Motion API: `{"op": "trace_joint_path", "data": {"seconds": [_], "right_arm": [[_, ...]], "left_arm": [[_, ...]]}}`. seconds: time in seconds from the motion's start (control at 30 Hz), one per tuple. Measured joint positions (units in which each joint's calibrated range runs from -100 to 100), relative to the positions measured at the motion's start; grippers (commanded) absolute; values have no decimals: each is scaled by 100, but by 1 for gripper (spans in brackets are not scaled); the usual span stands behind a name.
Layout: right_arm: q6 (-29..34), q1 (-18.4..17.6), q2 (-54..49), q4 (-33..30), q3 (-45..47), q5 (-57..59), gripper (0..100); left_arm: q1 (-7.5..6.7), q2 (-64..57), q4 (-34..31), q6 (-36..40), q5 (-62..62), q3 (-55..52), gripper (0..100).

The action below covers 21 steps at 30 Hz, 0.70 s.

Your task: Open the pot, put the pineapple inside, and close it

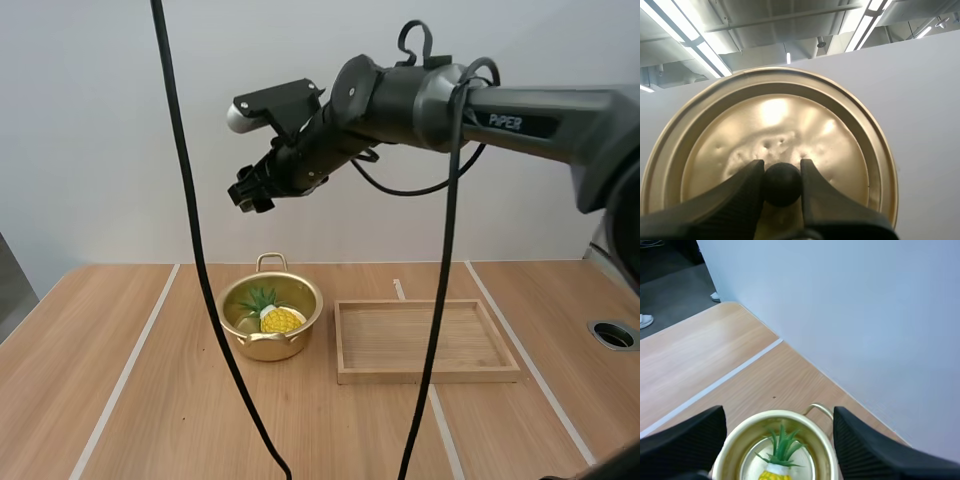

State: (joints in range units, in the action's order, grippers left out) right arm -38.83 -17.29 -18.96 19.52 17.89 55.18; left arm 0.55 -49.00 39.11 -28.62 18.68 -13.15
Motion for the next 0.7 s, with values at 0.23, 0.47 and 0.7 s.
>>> {"op": "trace_joint_path", "data": {"seconds": [0.23, 0.47, 0.7], "right_arm": [[466, 646, -925, -390, 0, 0, 100], [524, 1642, -1895, -161, 0, -100, 99], [532, 2109, -2915, 28, 0, -206, 45]], "left_arm": [[0, 0, 0, 0, 0, 0, 0], [0, 0, 0, 0, 0, 0, 0], [0, 0, 0, 0, 0, 0, 0]]}}
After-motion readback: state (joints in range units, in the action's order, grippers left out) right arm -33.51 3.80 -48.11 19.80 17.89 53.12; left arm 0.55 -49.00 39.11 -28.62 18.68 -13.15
